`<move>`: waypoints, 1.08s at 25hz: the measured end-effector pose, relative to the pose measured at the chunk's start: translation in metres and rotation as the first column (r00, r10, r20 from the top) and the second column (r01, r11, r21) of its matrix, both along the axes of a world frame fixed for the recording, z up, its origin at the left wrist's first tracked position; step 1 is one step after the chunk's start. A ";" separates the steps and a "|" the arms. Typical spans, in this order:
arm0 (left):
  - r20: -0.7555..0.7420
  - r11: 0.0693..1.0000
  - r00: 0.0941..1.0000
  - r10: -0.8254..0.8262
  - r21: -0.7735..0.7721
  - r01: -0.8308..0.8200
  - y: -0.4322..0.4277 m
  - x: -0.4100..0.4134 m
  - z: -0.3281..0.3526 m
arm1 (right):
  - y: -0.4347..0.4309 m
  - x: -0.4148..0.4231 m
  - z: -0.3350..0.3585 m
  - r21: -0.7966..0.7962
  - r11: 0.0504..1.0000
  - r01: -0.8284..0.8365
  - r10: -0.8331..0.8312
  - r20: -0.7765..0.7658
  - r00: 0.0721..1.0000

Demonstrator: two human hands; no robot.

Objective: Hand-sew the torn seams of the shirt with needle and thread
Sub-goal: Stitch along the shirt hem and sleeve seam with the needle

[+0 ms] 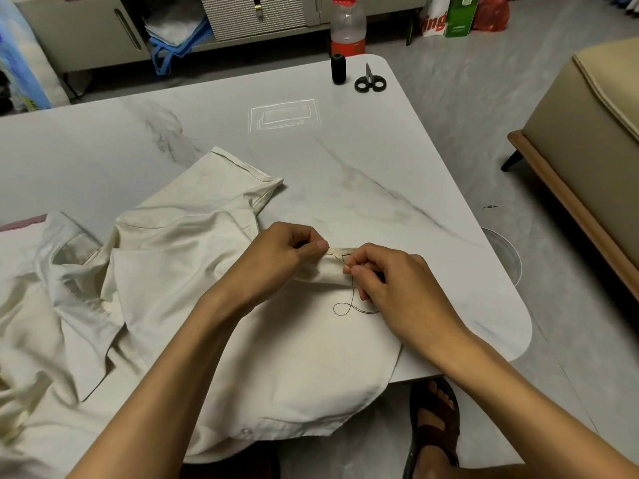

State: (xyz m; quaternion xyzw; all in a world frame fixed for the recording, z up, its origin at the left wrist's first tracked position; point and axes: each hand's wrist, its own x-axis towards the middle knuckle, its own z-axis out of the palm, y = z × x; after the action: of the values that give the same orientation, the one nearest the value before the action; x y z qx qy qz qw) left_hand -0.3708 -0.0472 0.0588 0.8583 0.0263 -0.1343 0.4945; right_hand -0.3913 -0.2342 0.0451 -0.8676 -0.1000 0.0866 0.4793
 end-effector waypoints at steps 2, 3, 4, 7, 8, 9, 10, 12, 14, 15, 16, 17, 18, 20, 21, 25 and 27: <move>0.002 1.000 1.000 -0.001 0.000 0.001 0.000 0.000 0.000 | 0.000 0.000 0.000 -0.001 1.000 0.000 0.000 -0.001 1.000; 0.002 1.000 1.000 -0.002 -0.002 0.002 0.000 0.000 -0.001 | 0.000 0.000 0.000 -0.004 1.000 -0.001 0.001 -0.001 1.000; 0.002 1.000 1.000 -0.002 -0.005 0.002 0.000 0.001 -0.001 | 0.000 0.000 0.000 -0.008 1.000 -0.003 0.003 0.001 1.000; 0.001 1.000 1.000 -0.002 -0.002 0.002 0.000 0.001 -0.002 | 0.000 0.001 0.000 -0.017 1.000 -0.004 0.004 0.003 1.000; 0.004 1.000 1.000 -0.003 0.000 0.003 0.000 0.000 -0.002 | 0.000 0.001 0.000 -0.023 1.000 -0.004 0.004 0.004 1.000; 0.007 1.000 1.000 -0.005 0.001 0.005 0.000 0.000 -0.002 | 0.000 0.001 0.000 -0.030 1.000 -0.003 0.003 0.004 1.000; 0.011 1.000 1.000 -0.008 0.001 0.008 0.000 0.000 -0.001 | 0.000 0.001 0.000 -0.036 0.999 0.000 0.000 0.004 1.000; 0.022 1.000 1.000 -0.014 0.003 0.014 -0.001 0.000 -0.001 | 0.000 0.001 0.000 -0.045 0.999 0.007 -0.006 0.007 1.000; 0.046 1.000 0.999 -0.017 0.015 0.016 -0.001 0.000 0.000 | 0.001 0.002 0.000 -0.062 0.998 0.013 -0.012 0.020 1.000; 0.070 0.999 0.997 -0.020 0.031 0.018 -0.003 0.000 0.000 | 0.001 0.001 -0.001 -0.072 0.997 0.016 -0.013 0.032 0.999; 0.097 0.999 0.995 -0.025 0.049 0.021 -0.004 -0.002 0.001 | 0.002 0.001 0.000 -0.079 0.997 0.016 -0.012 0.047 0.999; 0.118 0.998 0.993 -0.028 0.063 0.021 -0.006 -0.003 0.001 | 0.002 0.000 0.000 -0.083 0.996 0.016 -0.011 0.059 0.998; 0.134 0.997 0.991 -0.027 0.072 0.018 -0.007 -0.005 0.002 | 0.003 -0.001 0.001 -0.085 0.996 0.018 -0.013 0.065 0.998; 0.183 0.994 0.983 -0.034 0.107 0.015 -0.008 -0.007 0.003 | 0.005 0.001 0.001 -0.089 0.995 0.032 -0.026 0.068 0.997; 0.223 0.991 0.974 -0.041 0.134 0.011 -0.009 -0.007 0.003 | 0.005 0.001 0.001 -0.094 0.995 0.042 -0.036 0.068 0.997; 0.507 0.948 0.854 -0.115 0.312 -0.057 -0.016 -0.010 -0.003 | 0.010 -0.001 0.002 -0.071 0.992 0.109 -0.103 0.072 0.992; 0.613 0.909 0.765 -0.197 0.407 -0.092 -0.018 -0.010 -0.008 | 0.012 -0.001 0.002 -0.058 0.987 0.150 -0.147 0.060 0.987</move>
State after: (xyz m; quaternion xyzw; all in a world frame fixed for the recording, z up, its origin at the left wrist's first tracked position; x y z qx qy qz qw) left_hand -0.3809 -0.0657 0.0506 0.9369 -0.1410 0.1612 0.2761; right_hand -0.3924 -0.2218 0.0473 -0.8892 -0.0457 0.0295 0.4544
